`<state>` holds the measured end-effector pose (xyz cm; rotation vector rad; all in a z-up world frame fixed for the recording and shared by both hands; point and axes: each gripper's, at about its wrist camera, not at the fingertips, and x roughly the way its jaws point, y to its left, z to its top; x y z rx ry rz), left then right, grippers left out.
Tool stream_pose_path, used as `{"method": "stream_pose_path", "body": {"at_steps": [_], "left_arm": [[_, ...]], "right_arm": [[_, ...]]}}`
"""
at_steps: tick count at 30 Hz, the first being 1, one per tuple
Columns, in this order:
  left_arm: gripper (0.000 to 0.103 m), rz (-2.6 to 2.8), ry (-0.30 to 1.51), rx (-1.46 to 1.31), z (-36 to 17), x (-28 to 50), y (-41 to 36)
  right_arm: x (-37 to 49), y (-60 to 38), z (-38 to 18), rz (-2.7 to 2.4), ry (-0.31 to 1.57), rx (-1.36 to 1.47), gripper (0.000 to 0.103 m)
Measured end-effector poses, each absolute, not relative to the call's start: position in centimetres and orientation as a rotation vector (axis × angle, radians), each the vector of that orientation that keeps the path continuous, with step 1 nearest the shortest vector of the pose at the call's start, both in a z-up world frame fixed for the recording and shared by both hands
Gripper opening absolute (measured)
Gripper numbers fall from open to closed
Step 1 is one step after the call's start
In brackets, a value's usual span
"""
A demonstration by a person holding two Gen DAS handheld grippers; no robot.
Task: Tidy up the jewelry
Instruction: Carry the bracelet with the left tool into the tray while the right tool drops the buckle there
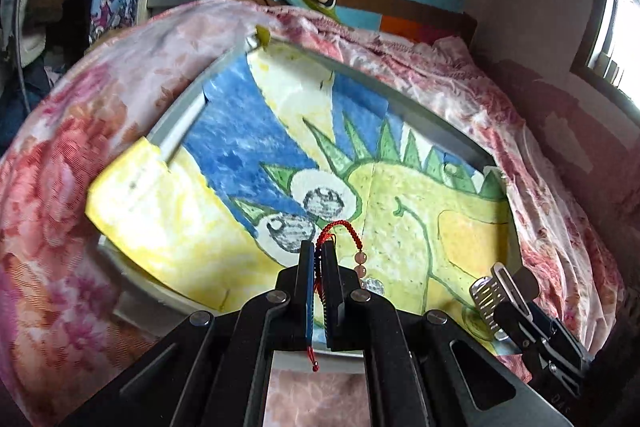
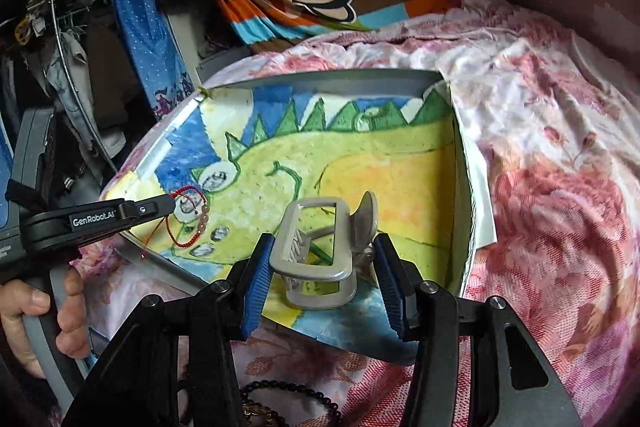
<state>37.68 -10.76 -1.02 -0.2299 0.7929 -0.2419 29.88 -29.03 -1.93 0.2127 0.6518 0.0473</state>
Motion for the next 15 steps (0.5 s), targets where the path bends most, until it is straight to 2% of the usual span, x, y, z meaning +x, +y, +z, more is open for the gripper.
{"method": "stream_pose_path", "body": {"at_steps": [4,9,10,11,12,13,14,15], "left_arm": [[0.004,-0.221,0.846,-0.197,-1.5,38.2,-11.4],[0.006,-0.227,0.890,-0.188,-1.6,37.9,-11.2],[0.013,-0.231,0.893,-0.201,-1.4,37.5,-10.9],[0.029,-0.235,0.893,-0.214,-1.2,37.1,-10.7],[0.038,-0.239,0.885,-0.231,-0.9,36.6,-10.3],[0.058,-0.237,0.865,-0.249,-0.4,36.0,-9.9],[0.072,-0.231,0.834,-0.266,0.1,35.3,-9.5],[0.075,-0.226,0.799,-0.281,0.8,34.5,-9.0]], "right_arm": [[30.0,-29.0,-2.2,0.044,0.656,0.211,0.047],[28.6,-29.3,-1.2,0.005,0.615,0.203,0.063],[28.3,-29.4,-0.9,0.000,0.608,0.200,0.065],[27.9,-29.3,-0.6,-0.009,0.599,0.193,0.068],[27.5,-29.3,-0.3,-0.017,0.590,0.186,0.070],[27.0,-29.3,0.1,-0.023,0.579,0.180,0.073],[26.6,-29.3,0.5,-0.026,0.569,0.176,0.077],[26.0,-29.3,0.9,-0.030,0.555,0.173,0.082]]}}
